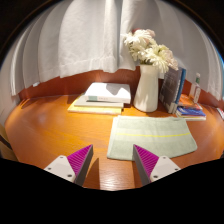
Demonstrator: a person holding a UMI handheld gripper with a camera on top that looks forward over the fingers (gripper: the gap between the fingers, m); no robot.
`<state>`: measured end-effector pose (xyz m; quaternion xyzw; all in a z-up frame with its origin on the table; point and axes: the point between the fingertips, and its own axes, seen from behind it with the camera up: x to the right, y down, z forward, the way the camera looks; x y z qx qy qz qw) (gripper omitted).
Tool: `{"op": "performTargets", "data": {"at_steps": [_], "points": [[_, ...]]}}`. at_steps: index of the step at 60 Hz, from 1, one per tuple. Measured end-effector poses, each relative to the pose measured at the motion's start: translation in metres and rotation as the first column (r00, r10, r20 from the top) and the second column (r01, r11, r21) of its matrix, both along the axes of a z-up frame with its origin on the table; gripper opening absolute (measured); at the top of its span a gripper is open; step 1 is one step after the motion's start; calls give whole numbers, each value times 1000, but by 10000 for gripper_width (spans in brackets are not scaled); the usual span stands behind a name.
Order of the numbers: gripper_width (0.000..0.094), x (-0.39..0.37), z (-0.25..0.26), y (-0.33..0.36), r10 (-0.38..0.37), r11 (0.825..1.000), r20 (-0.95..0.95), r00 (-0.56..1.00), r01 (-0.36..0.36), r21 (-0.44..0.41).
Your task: Fold towel
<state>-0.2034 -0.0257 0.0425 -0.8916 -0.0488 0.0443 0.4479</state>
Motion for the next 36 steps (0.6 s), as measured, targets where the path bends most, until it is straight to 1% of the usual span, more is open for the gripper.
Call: {"op": "performTargets", "data": {"at_steps": [6,12,17,18,19,23,24,27,28,29,31,32,36], "points": [[806,-14,-17,51,-21,999,3,1000,21,-25],[791,-16,-38,85,-42,997,9,999,42,-61],[739,0,-55,100,-73,993,70,995,80,-91],[731,0,-54,102,-70,994,76,995,77,-84],[706,1,-52,107,-72,995,76,995,77,-65],[570,9,-55,108,-109,991,71,991,114,-64],[505,11,-54,108,-120,990,73,990,125,-62],[226,21,-55,107,-145,987,109,983,151,-56],[141,22,-55,109,-142,987,126,982,150,-54],[78,25,-55,107,-134,988,147,980,143,-49],[69,23,-56,105,-107,992,176,979,117,-49],[41,23,-55,105,-96,993,182,979,107,-51],[39,23,-57,105,-70,994,177,982,84,-72]]}}
